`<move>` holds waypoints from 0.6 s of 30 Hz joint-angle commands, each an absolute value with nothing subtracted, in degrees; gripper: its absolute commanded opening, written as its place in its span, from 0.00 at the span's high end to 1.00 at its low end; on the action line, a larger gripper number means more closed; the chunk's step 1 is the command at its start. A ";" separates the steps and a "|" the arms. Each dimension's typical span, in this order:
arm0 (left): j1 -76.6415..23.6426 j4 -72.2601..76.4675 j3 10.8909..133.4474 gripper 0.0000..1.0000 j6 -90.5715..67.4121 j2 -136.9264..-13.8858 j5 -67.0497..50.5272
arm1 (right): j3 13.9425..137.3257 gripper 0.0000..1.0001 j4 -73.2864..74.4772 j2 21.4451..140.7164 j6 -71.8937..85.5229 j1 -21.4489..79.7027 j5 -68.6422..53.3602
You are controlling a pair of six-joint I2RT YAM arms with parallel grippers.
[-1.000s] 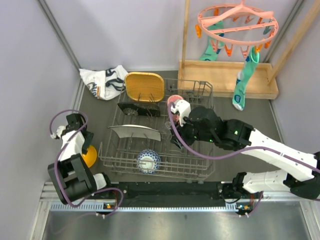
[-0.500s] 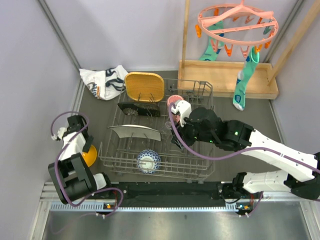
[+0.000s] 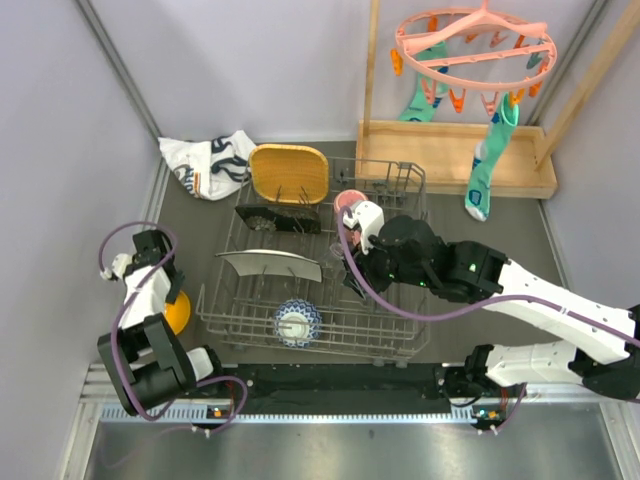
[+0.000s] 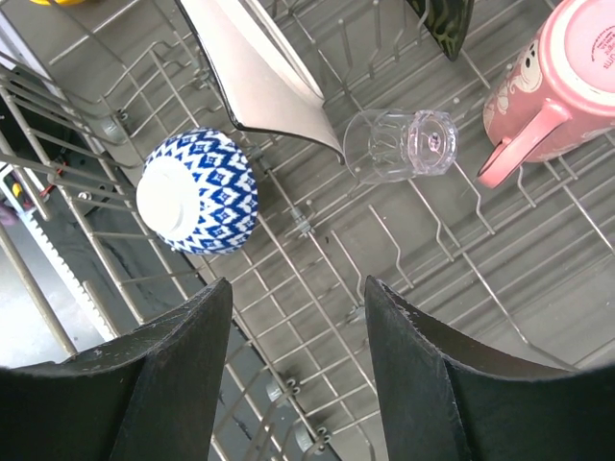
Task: Load the mixed dishes into the dish rack
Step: Grab a bowl with the left arm
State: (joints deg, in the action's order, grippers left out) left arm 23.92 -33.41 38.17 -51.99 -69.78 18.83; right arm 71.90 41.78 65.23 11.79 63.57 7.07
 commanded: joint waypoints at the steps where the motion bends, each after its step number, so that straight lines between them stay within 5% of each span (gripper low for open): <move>1: 24.26 -33.75 40.25 1.00 -53.52 -67.95 14.94 | 71.46 0.43 40.34 63.11 12.22 62.84 8.70; 18: 24.26 -40.61 62.56 1.00 -54.93 -61.09 4.77 | 77.08 0.43 41.75 63.46 13.18 62.84 10.28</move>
